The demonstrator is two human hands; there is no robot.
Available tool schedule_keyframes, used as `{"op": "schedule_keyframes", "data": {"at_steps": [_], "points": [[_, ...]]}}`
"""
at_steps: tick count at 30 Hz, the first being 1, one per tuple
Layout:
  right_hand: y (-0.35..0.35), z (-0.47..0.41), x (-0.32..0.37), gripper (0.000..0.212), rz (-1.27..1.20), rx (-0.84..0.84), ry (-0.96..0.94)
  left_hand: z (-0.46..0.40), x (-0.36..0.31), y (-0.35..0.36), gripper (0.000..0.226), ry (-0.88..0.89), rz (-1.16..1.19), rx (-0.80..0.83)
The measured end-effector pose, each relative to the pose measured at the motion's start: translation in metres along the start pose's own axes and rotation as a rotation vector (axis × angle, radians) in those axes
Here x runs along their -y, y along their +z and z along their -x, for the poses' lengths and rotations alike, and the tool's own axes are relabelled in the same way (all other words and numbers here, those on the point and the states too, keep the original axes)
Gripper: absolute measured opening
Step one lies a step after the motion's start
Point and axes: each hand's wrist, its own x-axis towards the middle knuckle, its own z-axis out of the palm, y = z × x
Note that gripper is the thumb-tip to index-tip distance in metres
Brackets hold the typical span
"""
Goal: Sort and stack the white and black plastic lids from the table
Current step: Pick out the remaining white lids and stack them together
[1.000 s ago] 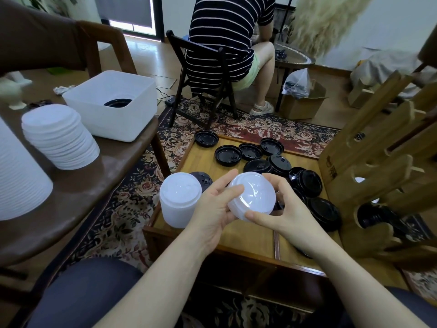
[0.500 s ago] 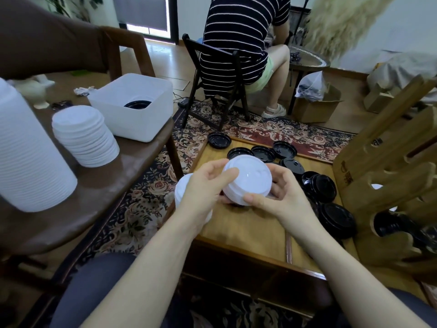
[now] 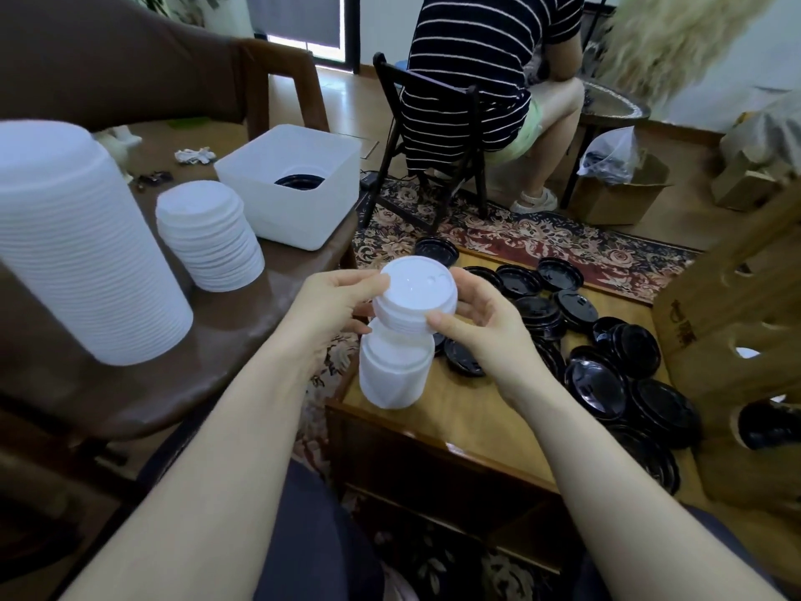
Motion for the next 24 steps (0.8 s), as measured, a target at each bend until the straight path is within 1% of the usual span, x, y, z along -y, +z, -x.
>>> {"op": "schedule_keyframes", "data": {"at_steps": [3, 4, 5, 7, 8, 9, 12, 14, 16, 20, 23, 24], "points": [[0.005, 0.0, 0.001, 0.082, 0.045, 0.073, -0.009, 0.0, 0.003, -0.002, 0.029, -0.027, 0.033, -0.001], [0.007, 0.0, 0.001, 0.089, 0.113, 0.088, -0.031, 0.0, 0.004, -0.003, 0.035, -0.033, 0.033, 0.005], [0.01, 0.0, 0.0, 0.096, 0.204, 0.089, -0.061, 0.0, 0.005, -0.003, 0.035, -0.035, 0.025, 0.016], [0.014, 0.0, -0.003, 0.107, 0.325, 0.084, -0.124, 0.001, 0.005, -0.004, 0.022, -0.028, 0.004, 0.04], [0.015, -0.001, -0.004, 0.111, 0.35, 0.086, -0.151, 0.002, 0.005, -0.004, 0.014, -0.025, 0.0, 0.047], [0.016, -0.002, -0.006, 0.113, 0.377, 0.088, -0.181, 0.002, 0.004, -0.004, 0.011, -0.02, -0.001, 0.056], [0.017, -0.006, -0.009, 0.109, 0.493, 0.047, -0.249, 0.003, 0.003, -0.005, 0.01, -0.019, -0.009, 0.096], [0.015, -0.006, -0.009, 0.102, 0.526, 0.036, -0.245, 0.002, 0.002, -0.007, 0.009, -0.012, -0.032, 0.132], [0.014, -0.006, -0.008, 0.098, 0.499, 0.072, -0.223, 0.002, 0.002, -0.01, 0.011, -0.009, -0.059, 0.158], [0.015, -0.006, -0.007, 0.092, 0.465, 0.116, -0.219, 0.001, 0.003, -0.016, 0.021, 0.003, -0.089, 0.207], [0.016, -0.005, -0.007, 0.084, 0.467, 0.118, -0.232, 0.001, 0.011, -0.017, 0.021, 0.076, -0.118, 0.231], [0.017, -0.006, -0.007, 0.083, 0.462, 0.112, -0.231, 0.001, 0.016, -0.018, 0.024, 0.101, -0.108, 0.248]]}}
